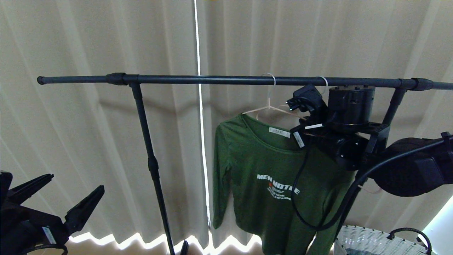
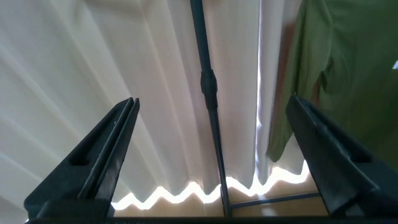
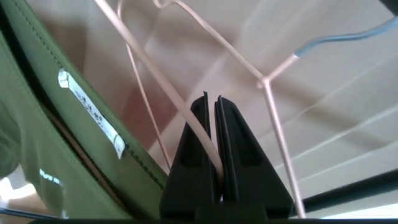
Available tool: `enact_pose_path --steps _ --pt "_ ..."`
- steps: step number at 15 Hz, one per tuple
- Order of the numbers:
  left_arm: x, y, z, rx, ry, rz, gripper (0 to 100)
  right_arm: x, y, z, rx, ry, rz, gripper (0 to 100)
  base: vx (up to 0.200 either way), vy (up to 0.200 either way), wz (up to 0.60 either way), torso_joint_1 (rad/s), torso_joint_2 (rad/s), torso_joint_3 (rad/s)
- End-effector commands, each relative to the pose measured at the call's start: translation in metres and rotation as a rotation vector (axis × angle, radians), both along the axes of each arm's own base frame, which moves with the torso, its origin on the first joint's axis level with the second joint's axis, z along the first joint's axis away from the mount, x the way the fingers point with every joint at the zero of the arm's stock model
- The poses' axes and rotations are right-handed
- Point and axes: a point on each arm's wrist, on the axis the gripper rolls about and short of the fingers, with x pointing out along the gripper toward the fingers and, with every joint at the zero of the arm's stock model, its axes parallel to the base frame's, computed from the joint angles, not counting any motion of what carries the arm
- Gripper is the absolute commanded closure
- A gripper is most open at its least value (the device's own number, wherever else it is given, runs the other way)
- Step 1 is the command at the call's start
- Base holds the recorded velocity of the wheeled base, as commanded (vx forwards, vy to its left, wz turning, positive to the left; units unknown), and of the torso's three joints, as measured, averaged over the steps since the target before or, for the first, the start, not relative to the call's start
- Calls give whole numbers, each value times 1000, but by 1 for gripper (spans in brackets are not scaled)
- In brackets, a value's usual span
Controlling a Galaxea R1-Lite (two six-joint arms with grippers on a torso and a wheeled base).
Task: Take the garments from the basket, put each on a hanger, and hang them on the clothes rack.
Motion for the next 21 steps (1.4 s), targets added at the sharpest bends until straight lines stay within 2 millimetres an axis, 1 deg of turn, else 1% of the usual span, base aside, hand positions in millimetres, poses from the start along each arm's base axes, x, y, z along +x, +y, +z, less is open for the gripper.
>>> enact_pose_path --steps 1,2,4,7,8,9,11,13,15,19,21 --pt "1 0 -1 3 4 -1 0 -6 11 0 -1 -1 36 100 0 0 0 0 0 0" --pt "1 0 -1 3 4 -1 0 -8 16 0 -2 0 53 100 0 0 0 0 0 0" --pt "0 0 0 1 3 -1 0 -7 18 -5 -9 12 55 100 0 0 0 0 0 0" --pt "0 0 0 2 1 -1 0 -8 18 -5 -9 15 57 100 0 0 0 0 0 0" --pt "0 0 0 2 1 -1 0 -10 19 -6 -6 14 66 0 0 0 0 0 0 0" --pt "0 0 0 1 0 -1 0 -16 23 -6 -1 16 89 0 0 0 0 0 0 0" --pt "0 0 0 1 -2 1 0 -29 19 -6 39 7 115 0 0 0 0 0 0 0" --pt "0 0 1 1 -3 2 0 -38 14 -6 85 -22 202 0 0 0 0 0 0 0" --pt "0 0 1 1 -3 5 0 -41 11 -9 128 -66 268 0 0 0 0 0 0 0" --pt "-1 1 0 2 -5 5 0 -46 6 -8 202 -140 296 0 0 0 0 0 0 0" --pt "-6 3 2 1 -28 14 0 -66 -10 6 234 -182 294 0 0 0 0 0 0 0"
